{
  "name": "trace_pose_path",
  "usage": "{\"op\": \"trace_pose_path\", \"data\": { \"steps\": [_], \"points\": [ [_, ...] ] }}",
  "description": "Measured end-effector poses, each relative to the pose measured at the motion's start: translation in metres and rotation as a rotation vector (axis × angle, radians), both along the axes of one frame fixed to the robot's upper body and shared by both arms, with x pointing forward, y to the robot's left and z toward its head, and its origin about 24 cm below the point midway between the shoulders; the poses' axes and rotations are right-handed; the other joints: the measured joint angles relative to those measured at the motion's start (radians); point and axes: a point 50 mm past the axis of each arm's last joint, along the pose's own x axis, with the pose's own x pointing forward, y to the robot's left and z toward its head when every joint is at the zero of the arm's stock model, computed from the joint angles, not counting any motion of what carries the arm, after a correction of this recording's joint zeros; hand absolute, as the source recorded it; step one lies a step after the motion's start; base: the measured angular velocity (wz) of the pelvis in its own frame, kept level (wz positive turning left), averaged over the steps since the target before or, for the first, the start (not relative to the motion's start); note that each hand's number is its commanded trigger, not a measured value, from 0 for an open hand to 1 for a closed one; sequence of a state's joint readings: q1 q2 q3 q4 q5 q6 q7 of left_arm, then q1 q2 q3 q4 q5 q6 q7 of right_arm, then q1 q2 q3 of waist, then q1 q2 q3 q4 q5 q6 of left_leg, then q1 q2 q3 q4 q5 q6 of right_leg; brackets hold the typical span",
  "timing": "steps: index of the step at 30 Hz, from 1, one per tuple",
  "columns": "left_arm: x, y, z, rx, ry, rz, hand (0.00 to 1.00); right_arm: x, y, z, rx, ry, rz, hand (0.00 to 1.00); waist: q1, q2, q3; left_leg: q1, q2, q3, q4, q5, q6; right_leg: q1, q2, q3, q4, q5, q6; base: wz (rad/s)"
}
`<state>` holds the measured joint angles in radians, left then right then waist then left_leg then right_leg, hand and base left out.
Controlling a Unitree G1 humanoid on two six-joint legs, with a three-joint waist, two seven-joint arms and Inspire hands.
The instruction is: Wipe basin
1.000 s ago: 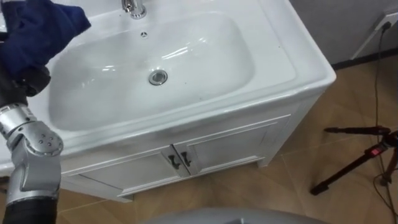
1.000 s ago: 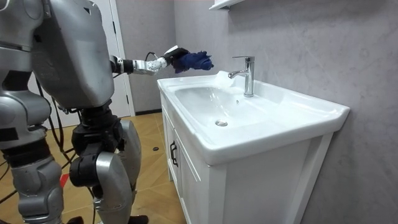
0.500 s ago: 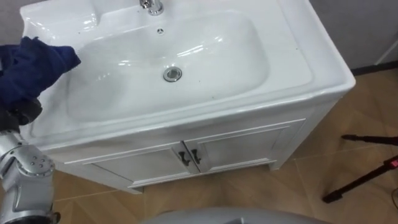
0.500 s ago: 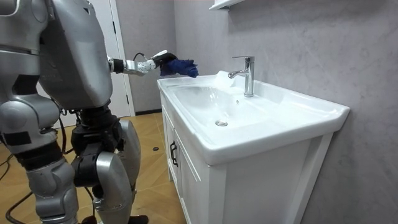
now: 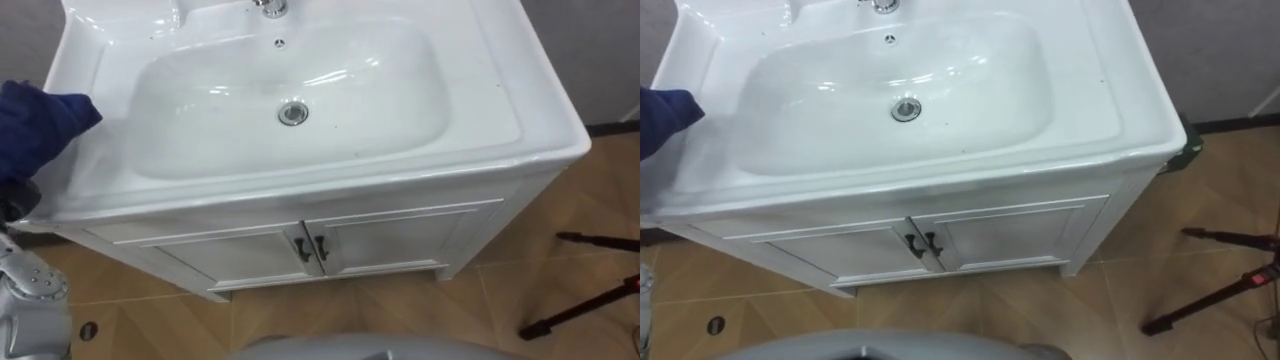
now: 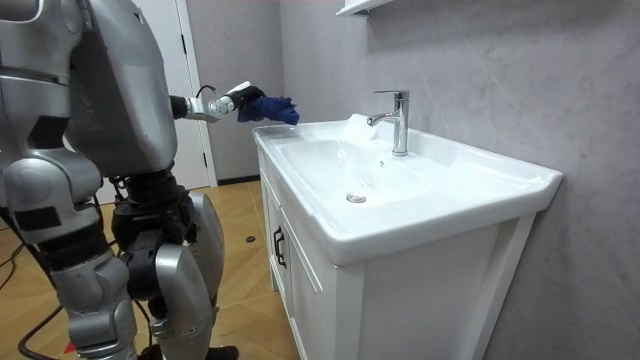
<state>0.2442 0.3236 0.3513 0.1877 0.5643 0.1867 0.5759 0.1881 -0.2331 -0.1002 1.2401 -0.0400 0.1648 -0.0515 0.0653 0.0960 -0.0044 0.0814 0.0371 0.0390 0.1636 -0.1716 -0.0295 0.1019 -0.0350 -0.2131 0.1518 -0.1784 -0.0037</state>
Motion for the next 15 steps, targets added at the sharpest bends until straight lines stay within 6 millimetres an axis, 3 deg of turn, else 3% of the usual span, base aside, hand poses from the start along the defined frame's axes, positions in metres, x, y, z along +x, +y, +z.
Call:
{"op": "trace_pose_path", "data": {
  "steps": [7,15],
  "points": [
    [-0.0004,0.0006,-0.0024,-0.024,0.031,0.001,1.00,-0.0021,0.0000,0.0000,0.000,0.008,-0.002,0.00,-0.005,0.013,-0.0027,0.002,0.000,0.000,0.000,0.000,0.000,0.003,0.000,-0.001,0.000,0.000,0.000,0.00],
    [-0.0010,0.0011,-0.0062,-0.064,0.079,-0.002,1.00,-0.0070,0.0011,-0.0002,0.007,0.011,-0.044,0.00,-0.009,0.001,0.0053,0.003,0.000,0.000,0.000,0.000,0.000,0.004,0.000,0.000,-0.001,0.000,0.000,0.00]
  ]
}}
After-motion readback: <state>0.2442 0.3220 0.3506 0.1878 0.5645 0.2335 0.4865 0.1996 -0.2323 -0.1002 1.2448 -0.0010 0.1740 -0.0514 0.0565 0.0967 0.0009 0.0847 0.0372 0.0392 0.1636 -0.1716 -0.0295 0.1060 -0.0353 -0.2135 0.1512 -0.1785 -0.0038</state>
